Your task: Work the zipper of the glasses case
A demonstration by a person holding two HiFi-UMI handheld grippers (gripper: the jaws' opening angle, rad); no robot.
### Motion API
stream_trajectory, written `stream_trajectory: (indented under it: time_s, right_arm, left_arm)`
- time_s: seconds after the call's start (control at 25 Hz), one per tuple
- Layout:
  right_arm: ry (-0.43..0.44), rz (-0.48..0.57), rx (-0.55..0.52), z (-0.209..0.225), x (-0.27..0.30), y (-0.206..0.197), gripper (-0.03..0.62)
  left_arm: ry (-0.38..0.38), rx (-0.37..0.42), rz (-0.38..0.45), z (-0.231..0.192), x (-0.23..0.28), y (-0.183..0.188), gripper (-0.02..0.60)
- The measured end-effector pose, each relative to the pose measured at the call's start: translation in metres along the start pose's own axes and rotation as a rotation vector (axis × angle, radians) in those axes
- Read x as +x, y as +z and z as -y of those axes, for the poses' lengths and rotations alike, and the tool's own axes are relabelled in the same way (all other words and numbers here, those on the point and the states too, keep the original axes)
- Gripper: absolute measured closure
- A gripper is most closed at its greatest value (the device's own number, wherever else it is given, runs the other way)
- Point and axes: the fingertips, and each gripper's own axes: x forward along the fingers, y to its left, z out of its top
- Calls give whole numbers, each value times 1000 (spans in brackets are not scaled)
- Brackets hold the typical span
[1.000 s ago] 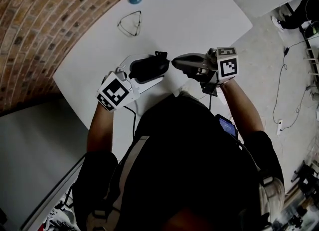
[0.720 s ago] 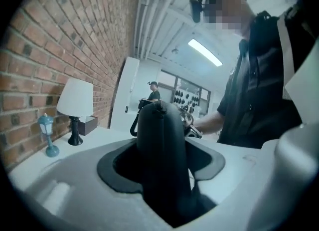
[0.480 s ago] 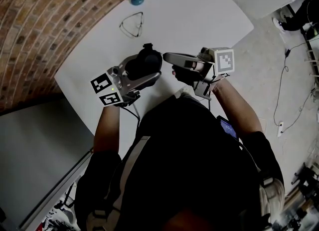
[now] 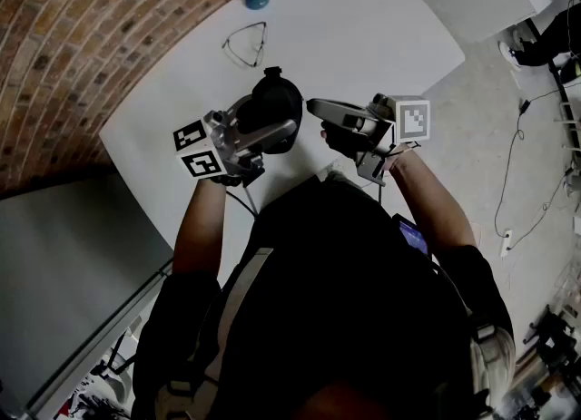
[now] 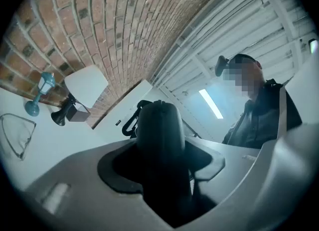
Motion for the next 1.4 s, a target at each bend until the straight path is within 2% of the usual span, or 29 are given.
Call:
stream_trajectory:
  time_s: [0.16,0.36,0.44,0.64,0.8,0.92,1.08,1.28,1.4]
  right_arm:
    - [-72,-37,-105,11,0,-3,588]
    - [-167,-55,-187,19,-1,-2,588]
    - [-191,-55,-190,21,0,0,588]
    - [-136,-44,-148,15,3,-2,589]
    - [-185,-44,-157,21,1,-3,589]
    - [-185,-42,-148,23,-1,-3,589]
    - [-189,-63,-151,22,0,-8,589]
    - [-180,-65,-150,20,2,-9,589]
    - [-185,-84,-151,22,2,-11,589]
  left_arm:
    - [16,-46,18,-9,-7,-8,321]
    - [18,-108,74,-16,-11,-10,321]
    - [15,-131,102,-18,-13,-10,321]
    - [-14,-174,169,-19,-12,-7,321]
    - [-22,-195,222,-23,-15,-3,321]
    - [-30,-208,241,-24,-14,-1,321]
    - [-39,-232,314,-25,-18,10,321]
    - [-43,-245,350,-25,-19,16,321]
    - [-51,-304,416,-27,-24,16,319]
